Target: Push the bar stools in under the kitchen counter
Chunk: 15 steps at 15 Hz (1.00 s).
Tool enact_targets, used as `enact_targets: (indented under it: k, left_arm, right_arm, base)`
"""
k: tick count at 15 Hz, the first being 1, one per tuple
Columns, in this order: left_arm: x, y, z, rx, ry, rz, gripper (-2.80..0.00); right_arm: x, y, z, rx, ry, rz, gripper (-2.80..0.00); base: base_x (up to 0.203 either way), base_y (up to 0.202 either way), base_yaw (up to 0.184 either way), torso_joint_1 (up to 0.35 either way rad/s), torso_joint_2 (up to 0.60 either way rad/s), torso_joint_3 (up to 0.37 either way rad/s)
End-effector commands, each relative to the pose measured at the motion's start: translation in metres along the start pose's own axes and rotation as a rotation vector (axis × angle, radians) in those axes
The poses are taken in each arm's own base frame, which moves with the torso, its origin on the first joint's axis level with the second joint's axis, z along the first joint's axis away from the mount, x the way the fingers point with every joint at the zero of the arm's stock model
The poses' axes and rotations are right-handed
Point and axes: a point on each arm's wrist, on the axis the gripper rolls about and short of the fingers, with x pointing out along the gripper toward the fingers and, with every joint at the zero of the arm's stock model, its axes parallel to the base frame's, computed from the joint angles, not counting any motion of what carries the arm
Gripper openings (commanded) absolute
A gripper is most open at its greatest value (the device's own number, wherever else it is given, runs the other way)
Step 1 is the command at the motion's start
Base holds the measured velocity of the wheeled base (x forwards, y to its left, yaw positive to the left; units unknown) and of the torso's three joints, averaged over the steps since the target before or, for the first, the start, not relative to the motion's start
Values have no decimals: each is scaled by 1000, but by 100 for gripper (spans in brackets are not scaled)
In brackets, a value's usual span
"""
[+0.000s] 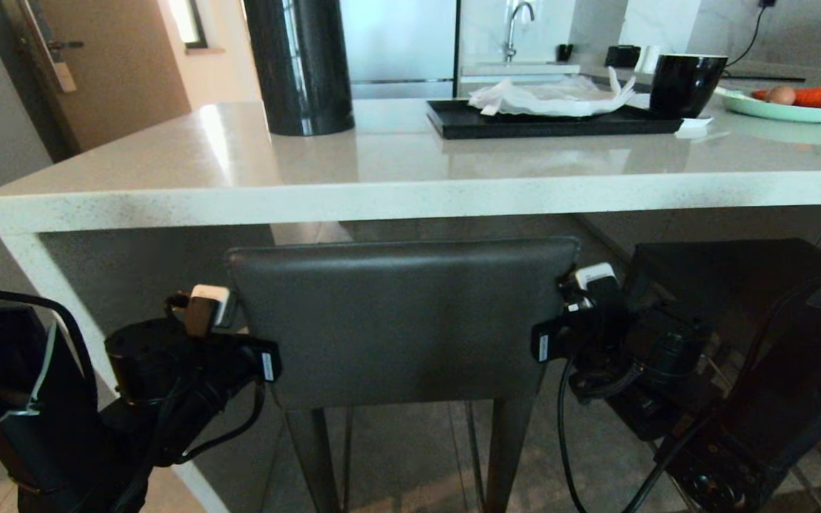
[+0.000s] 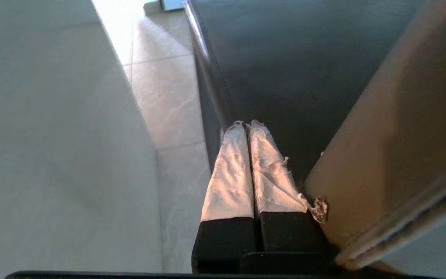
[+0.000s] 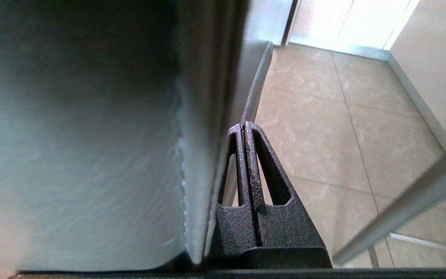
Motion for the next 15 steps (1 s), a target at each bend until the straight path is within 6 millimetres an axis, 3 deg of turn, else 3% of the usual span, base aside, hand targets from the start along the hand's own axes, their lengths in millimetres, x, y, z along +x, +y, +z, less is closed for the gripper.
enact_targets:
  k: [1,7,13,15]
  left_arm:
    - [-2,0,-2,3,10,2,-280]
    - [-16,7,7,-4,-11,26,-280]
    - [-47,45,12,-123,-16,154,-280]
    - [-59,47,16,-126,-29,160,-280]
  right_arm:
    - [-1,0,-1,-1,1,1,-280]
    - [-12,-7,7,4,-6,-12,-280]
    - [-37,-80,18,25,-16,-235,-280]
    - [-51,-85,18,32,-1,-252,-280]
  base:
    - [100,0,9,6,5,-2]
    - [0,0,0,0,0,0]
    - [0,0,0,0,0,0]
    - [0,0,0,0,0,0]
